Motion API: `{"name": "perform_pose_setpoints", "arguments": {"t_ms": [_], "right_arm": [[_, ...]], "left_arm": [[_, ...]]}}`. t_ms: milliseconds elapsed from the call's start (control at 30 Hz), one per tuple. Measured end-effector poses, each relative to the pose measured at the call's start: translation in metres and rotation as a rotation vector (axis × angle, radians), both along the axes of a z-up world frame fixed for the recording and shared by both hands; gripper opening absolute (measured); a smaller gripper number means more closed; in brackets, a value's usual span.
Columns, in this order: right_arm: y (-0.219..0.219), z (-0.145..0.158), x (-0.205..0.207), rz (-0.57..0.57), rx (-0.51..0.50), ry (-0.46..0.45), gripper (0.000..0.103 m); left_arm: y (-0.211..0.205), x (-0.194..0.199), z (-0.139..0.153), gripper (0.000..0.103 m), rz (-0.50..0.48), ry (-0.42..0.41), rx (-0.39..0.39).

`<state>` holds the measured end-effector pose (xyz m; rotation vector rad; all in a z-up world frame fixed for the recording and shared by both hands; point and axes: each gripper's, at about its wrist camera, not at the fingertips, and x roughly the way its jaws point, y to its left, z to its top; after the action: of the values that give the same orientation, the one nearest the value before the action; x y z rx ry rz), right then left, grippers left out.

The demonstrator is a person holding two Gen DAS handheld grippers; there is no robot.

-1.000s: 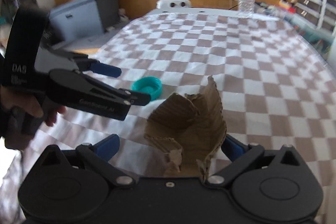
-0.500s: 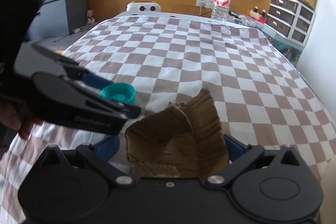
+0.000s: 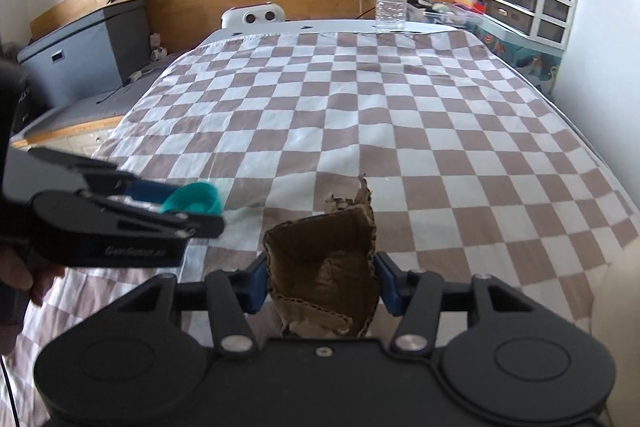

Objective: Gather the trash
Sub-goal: 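Carry the teal cap in the left tool while the right tool carries the cardboard to the wastebasket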

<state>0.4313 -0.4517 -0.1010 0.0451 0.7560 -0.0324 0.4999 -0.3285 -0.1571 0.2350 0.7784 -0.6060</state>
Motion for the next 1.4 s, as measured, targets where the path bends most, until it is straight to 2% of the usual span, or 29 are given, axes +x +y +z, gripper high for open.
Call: {"name": "perform_pose_setpoints", "arguments": {"t_ms": [300,767,1133,1400], "right_arm": [[0.004,0.027,-0.03,-0.004,0.009,-0.028,0.054],[0.023,0.068,-0.088,-0.038,0.026,-0.054,0.054],[0.049,0.09,-0.128,-0.018,0.025,-0.082,0.054],[0.079,0.099,-0.144,-0.01,0.021,-0.083,0.054]], "left_arm": [[0.027,-0.04,0.03,0.05,0.102,0.011,-0.033],[0.067,-0.119,0.089,0.05,0.189,-0.046,-0.132],[0.11,-0.173,0.107,0.05,0.282,-0.061,-0.176],[0.154,-0.19,0.114,0.05,0.31,-0.065,-0.212]]}}
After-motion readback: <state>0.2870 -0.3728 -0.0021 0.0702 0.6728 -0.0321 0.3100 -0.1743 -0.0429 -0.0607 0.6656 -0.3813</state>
